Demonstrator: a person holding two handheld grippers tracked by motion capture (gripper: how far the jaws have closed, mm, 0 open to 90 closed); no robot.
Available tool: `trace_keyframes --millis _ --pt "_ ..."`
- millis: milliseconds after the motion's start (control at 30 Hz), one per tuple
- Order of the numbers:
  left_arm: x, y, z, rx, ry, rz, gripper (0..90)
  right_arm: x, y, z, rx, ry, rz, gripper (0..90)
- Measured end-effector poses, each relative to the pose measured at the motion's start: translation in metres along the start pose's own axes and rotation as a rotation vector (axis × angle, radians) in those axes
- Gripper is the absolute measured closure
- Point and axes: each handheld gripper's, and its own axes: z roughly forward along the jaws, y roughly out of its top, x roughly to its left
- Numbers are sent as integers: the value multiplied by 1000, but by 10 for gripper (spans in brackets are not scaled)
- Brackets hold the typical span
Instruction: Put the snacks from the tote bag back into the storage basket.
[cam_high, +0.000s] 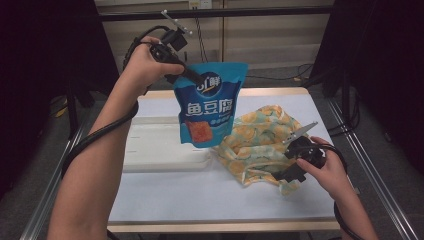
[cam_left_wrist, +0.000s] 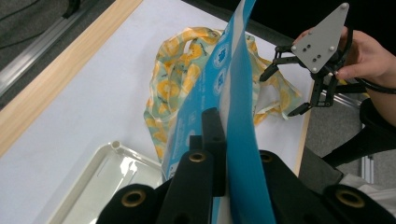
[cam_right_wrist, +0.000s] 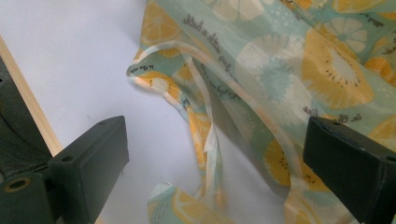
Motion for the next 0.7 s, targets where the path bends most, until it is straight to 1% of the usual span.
trace_keyframes --millis 33,67,100,167,200,233,267,367,433,500,533,567,600,633,700 --pt "2 -2 -2 10 3 17 900 0 0 0 -1 1 -4 61" --pt "3 -4 -2 9 -1 4 900 0 0 0 -3 1 -8 61" --pt "4 -6 -3 9 6 6 900 0 1 0 -4 1 -9 61" --pt "6 -9 -4 9 4 -6 900 0 1 0 -6 1 -9 61" --pt "6 -10 -5 18 9 0 900 1 1 0 -3 -1 -6 61" --pt "7 -11 -6 11 7 -1 900 0 1 0 -4 -1 -6 61" --pt "8 -12 -7 16 9 0 900 0 1 0 -4 -1 -6 61" --pt "11 -16 -8 12 8 -12 900 0 1 -1 -4 -3 -4 61" --pt "12 -18 -10 18 6 -3 900 0 1 -1 -5 -2 -2 61" --pt "13 -20 -11 16 10 -15 900 0 1 -2 -8 -3 -5 61" --pt "14 -21 -12 18 11 -11 900 0 1 -1 -10 -1 -9 61" --pt "14 -22 -13 12 14 -22 900 0 1 -1 -11 0 -11 61" --pt "15 -23 -14 15 9 -20 900 1 2 -1 -12 2 -11 61" --pt "16 -24 -15 14 15 -24 900 1 2 -1 -13 2 -11 61" --pt "17 -26 -17 19 13 -22 900 1 2 -1 -10 4 -9 61"
